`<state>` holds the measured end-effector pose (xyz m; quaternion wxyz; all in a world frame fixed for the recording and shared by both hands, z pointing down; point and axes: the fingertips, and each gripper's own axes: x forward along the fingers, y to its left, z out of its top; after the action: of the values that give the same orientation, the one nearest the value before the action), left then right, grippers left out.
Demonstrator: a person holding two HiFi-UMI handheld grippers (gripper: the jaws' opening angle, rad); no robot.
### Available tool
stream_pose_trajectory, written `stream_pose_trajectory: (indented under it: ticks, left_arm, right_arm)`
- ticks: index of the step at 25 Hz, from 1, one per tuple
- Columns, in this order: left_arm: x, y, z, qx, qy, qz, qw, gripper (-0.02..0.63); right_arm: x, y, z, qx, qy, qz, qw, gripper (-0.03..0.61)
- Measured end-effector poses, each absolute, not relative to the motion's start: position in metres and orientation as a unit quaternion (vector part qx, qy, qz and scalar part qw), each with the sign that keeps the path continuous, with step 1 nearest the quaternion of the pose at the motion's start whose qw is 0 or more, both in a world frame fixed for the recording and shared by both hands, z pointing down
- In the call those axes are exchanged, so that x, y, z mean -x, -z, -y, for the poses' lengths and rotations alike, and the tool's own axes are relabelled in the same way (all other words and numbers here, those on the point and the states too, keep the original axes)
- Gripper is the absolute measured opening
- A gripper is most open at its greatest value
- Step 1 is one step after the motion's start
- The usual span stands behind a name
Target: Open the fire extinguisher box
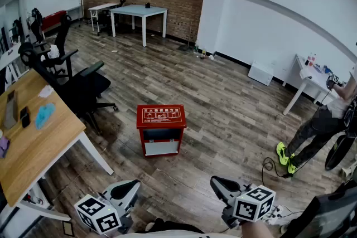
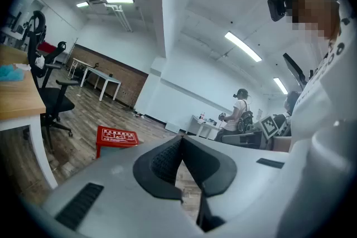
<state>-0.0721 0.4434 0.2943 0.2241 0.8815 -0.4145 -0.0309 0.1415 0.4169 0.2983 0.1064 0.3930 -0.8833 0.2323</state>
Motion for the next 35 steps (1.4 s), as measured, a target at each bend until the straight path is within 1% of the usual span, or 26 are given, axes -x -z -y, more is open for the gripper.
stream_pose_trajectory:
  ticks: [21, 27, 35]
  left_arm:
    - [0.084, -0.299, -0.427, -0.884, 0.033, 0.406, 0.23, 0.006]
    - [0.103, -0.299, -0.417, -0.884, 0.033, 0.405, 0.232, 0.006]
    - [0.128, -0.304, -0.401, -0.895, 0.029, 0.386, 0.221, 0.006]
  right_arm:
    - [-0.126, -0.3, -0.403, -0.385, -0.231, 0.886, 0.118, 0.009]
    - [-0.104, -0.294, -0.393, -0.375, -0.232, 0.892, 0.097, 0.009]
    - [-0.065, -0.291, -0.376, -0.391, -0.193, 0.897, 0.071, 0.011]
